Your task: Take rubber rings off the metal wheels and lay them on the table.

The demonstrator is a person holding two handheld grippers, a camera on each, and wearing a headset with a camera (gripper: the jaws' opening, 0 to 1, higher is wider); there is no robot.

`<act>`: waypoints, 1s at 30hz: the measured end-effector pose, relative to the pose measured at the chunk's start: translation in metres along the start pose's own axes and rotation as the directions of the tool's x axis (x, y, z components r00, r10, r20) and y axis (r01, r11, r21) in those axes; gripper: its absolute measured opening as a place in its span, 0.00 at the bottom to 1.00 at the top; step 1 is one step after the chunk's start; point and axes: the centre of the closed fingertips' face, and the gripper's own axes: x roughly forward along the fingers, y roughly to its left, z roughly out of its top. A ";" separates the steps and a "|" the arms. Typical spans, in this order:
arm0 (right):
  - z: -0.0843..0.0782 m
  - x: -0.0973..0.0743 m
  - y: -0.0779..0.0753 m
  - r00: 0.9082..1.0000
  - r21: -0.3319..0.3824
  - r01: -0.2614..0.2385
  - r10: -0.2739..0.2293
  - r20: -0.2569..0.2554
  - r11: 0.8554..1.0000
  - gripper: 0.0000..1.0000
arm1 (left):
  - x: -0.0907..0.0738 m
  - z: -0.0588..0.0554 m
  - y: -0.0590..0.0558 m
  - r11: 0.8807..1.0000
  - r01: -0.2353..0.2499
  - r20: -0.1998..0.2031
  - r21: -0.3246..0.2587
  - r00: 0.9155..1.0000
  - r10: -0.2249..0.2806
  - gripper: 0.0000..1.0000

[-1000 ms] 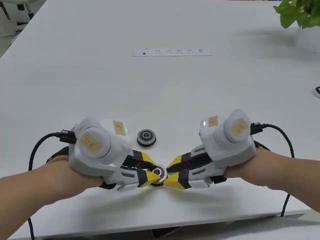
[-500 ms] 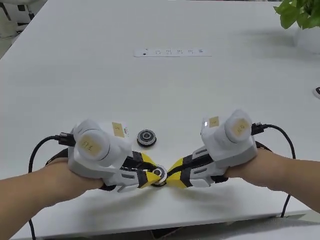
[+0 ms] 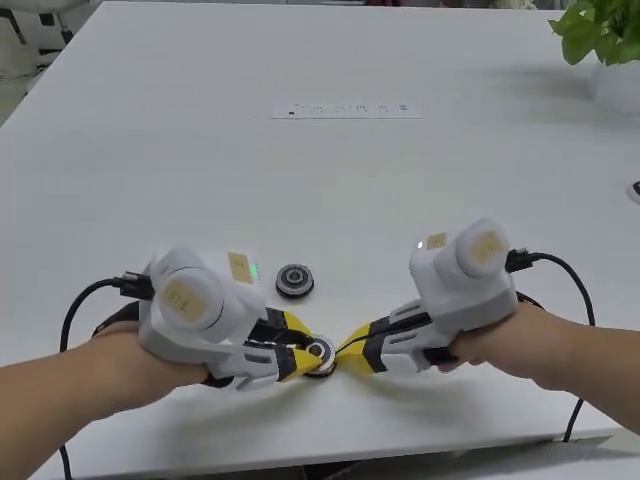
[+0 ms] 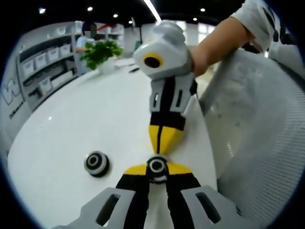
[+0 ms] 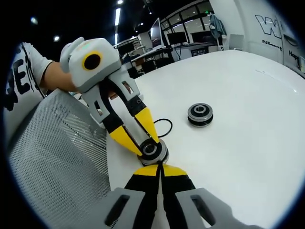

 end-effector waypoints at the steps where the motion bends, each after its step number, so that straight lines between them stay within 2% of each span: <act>1: 0.001 -0.001 -0.001 1.000 0.011 0.001 -0.001 0.008 1.000 0.00 | 0.000 0.000 0.000 1.000 0.000 0.000 -0.001 1.000 0.000 0.13; 4: 0.005 -0.005 -0.003 0.999 0.050 0.000 -0.002 0.038 0.999 0.00 | 0.000 -0.001 0.000 1.000 0.000 0.000 -0.004 1.000 0.000 0.13; 7: 0.006 -0.005 -0.003 0.999 0.064 0.000 -0.003 0.046 0.998 0.00 | 0.000 -0.001 -0.001 1.000 -0.001 -0.002 -0.003 1.000 0.001 0.13; 10: 0.012 -0.007 -0.002 0.997 0.118 -0.016 0.006 0.078 0.993 0.00 | 0.000 -0.001 -0.001 1.000 -0.003 -0.004 0.000 1.000 0.003 0.13; 15: 0.012 -0.007 -0.002 0.996 0.141 -0.017 0.005 0.084 0.990 0.00 | 0.001 -0.001 0.000 1.000 -0.011 -0.013 0.002 1.000 0.011 0.12; 30: 0.018 -0.005 0.006 0.995 0.134 -0.050 0.038 0.087 0.990 0.00 | 0.001 0.000 0.002 1.000 -0.027 -0.035 0.003 0.999 0.027 0.12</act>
